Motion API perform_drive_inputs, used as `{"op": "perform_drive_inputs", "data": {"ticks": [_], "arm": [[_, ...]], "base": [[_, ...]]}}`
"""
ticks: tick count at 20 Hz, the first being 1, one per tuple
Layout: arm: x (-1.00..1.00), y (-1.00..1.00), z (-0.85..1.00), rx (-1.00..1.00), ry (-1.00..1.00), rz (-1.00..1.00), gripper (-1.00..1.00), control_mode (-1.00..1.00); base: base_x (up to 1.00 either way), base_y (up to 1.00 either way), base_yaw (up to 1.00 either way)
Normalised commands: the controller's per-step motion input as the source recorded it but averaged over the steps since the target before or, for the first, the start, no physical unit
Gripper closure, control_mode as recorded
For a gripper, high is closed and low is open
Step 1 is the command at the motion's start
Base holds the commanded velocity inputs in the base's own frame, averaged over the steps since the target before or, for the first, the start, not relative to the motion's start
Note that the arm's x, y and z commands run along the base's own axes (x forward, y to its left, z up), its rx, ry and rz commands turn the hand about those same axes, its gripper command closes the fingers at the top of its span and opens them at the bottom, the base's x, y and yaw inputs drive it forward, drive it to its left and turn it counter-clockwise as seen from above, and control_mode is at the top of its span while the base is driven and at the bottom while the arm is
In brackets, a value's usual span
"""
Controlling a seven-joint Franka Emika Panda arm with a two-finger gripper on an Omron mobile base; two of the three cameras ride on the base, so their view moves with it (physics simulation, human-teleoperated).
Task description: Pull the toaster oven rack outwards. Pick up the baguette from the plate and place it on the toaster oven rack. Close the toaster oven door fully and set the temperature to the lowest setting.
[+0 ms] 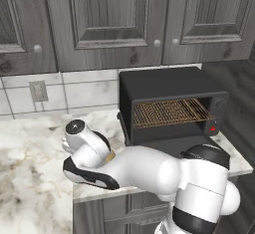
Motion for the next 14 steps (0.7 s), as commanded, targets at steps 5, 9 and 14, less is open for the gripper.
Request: {"op": "perform_drive_inputs", "data": {"ticks": [5,9,14], "arm": [[0.17,-0.27,0.22,0.02,0.22,0.0,-1.0,-1.0],[0.24,-0.16,-0.11,0.05,0.23,0.0,-1.0,-1.0],[0.09,0.02,-0.36,0.0,0.09,0.02,-1.0,-1.0]], "base": [[0.0,0.0,0.0],[0.0,0.0,0.0],[0.0,0.0,0.0]]}}
